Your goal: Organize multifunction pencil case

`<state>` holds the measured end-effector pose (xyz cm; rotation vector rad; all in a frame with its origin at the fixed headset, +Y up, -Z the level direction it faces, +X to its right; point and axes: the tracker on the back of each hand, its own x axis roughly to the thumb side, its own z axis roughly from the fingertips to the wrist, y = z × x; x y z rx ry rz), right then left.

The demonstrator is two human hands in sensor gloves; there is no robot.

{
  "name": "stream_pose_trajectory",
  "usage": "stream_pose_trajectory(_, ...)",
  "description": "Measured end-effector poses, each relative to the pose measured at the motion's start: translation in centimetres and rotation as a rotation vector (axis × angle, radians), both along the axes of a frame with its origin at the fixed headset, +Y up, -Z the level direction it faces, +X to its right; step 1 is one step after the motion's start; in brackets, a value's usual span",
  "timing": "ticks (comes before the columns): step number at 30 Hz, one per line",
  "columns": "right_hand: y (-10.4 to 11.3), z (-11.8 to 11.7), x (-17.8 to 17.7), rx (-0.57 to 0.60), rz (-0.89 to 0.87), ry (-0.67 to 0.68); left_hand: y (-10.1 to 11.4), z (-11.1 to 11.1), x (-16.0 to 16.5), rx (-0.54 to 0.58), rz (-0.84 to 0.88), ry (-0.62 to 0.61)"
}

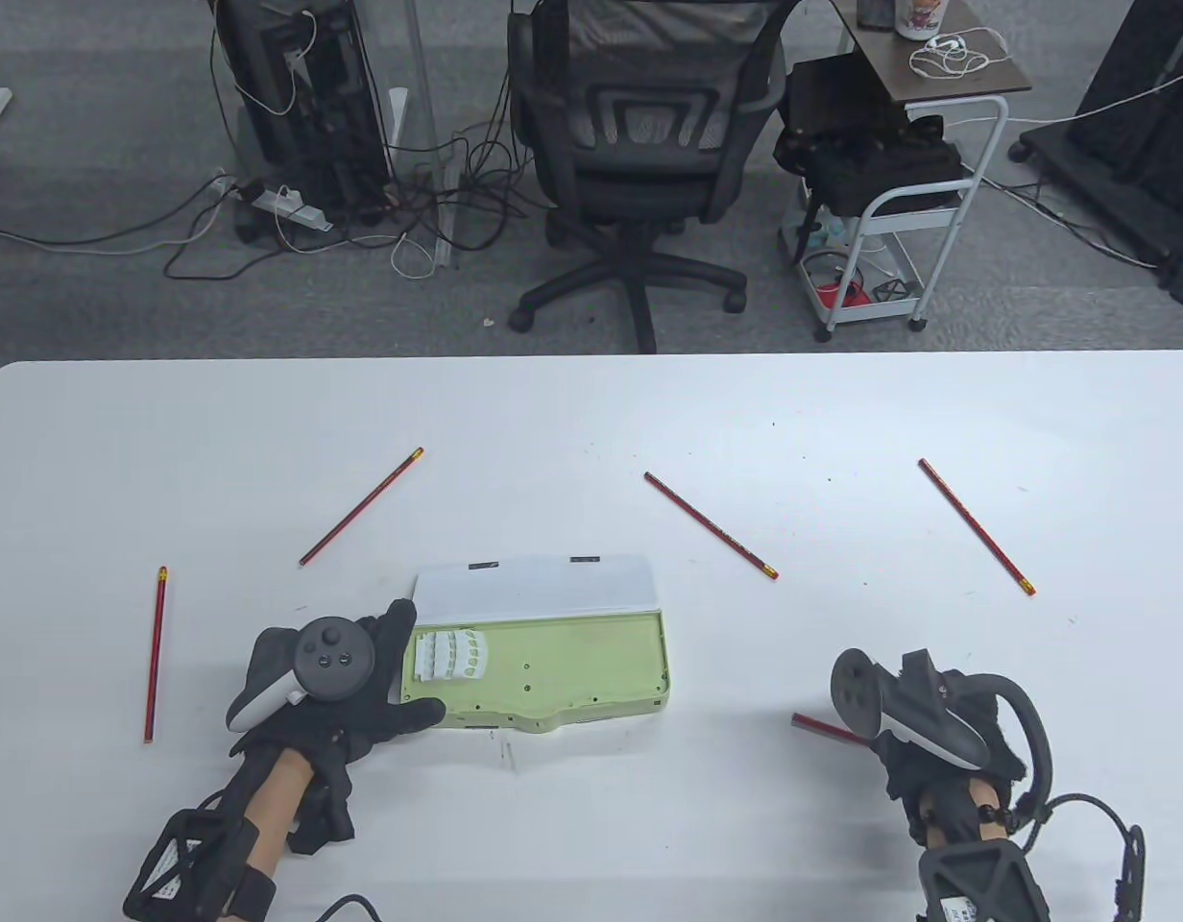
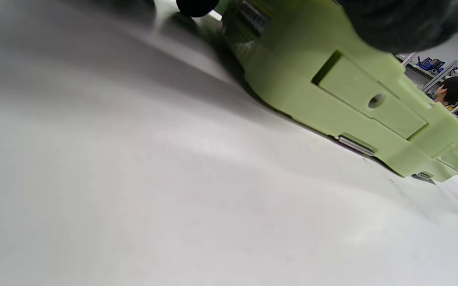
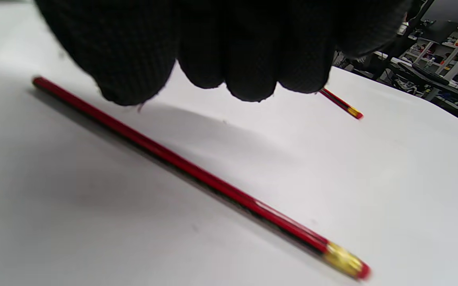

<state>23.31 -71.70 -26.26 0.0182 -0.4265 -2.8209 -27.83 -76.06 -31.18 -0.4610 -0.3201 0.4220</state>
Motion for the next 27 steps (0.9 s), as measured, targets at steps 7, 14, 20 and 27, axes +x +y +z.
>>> stream_pose_trajectory(7, -2.8, 0.6, 1.6, -0.067, 0.114, -0.003, 0.0, 0.0, 0.0, -0.001, 0.004, 0.001)
stream_pose_trajectory(14, -3.4, 0.7, 0.3, 0.042, 0.214, 0.109, 0.0, 0.0, -0.1, -0.002, 0.007, 0.001)
stream_pose_trajectory(20, -3.7, 1.0, -0.1, 0.091, 0.252, 0.178, -0.1, 0.1, -0.1, -0.001, 0.01, 0.003)
stream_pose_trajectory(27, -3.7, 1.1, -0.2, 0.106, 0.256, 0.202, -0.1, 0.1, -0.1, -0.002, 0.008, 0.003)
